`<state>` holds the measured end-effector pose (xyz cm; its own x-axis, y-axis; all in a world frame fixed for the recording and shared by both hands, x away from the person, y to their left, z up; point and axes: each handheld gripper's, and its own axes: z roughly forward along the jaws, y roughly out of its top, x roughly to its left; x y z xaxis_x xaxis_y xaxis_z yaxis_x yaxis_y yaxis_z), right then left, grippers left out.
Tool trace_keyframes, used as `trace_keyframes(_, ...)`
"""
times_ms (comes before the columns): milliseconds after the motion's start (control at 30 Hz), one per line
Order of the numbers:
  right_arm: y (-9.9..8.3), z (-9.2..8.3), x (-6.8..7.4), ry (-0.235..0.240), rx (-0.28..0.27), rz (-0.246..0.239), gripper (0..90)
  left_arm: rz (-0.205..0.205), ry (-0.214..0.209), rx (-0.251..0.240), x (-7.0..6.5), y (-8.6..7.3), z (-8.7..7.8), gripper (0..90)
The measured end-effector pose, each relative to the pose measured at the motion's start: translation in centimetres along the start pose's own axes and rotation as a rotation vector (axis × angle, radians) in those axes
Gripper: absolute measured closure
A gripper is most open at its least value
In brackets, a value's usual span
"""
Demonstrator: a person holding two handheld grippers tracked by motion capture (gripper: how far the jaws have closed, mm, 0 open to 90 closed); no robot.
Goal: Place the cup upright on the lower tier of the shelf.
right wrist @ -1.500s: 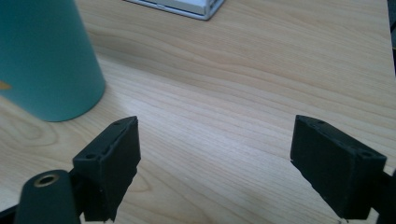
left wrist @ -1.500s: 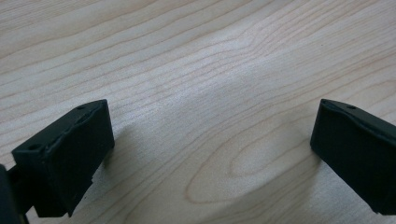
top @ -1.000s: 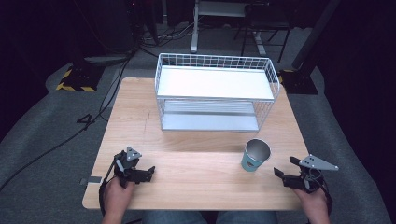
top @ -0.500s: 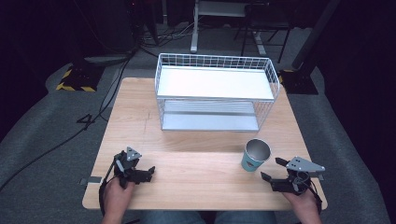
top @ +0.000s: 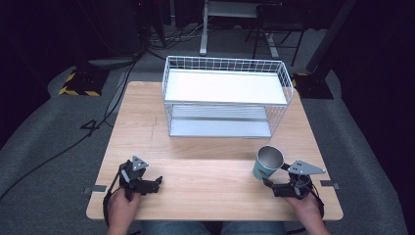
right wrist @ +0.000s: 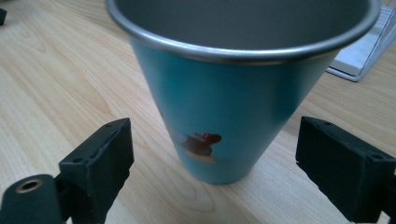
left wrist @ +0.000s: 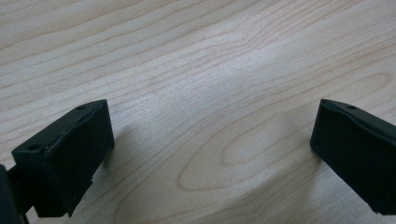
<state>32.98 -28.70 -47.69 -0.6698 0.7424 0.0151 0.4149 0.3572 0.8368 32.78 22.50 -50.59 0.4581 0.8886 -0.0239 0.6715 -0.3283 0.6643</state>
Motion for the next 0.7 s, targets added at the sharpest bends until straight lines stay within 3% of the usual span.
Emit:
trace_keyframes(333,-0.1,1.5,-0.6,-0.002,-0.014,0.062,13.0,-0.003,0.0,-0.003,-0.3,-0.3,-0.2,0.0)
trace_keyframes(700,-0.1,3.0,-0.4,0.006,-0.045,0.053,15.0,-0.006,0.005,-0.001,-0.5,-0.5,-0.4,0.0)
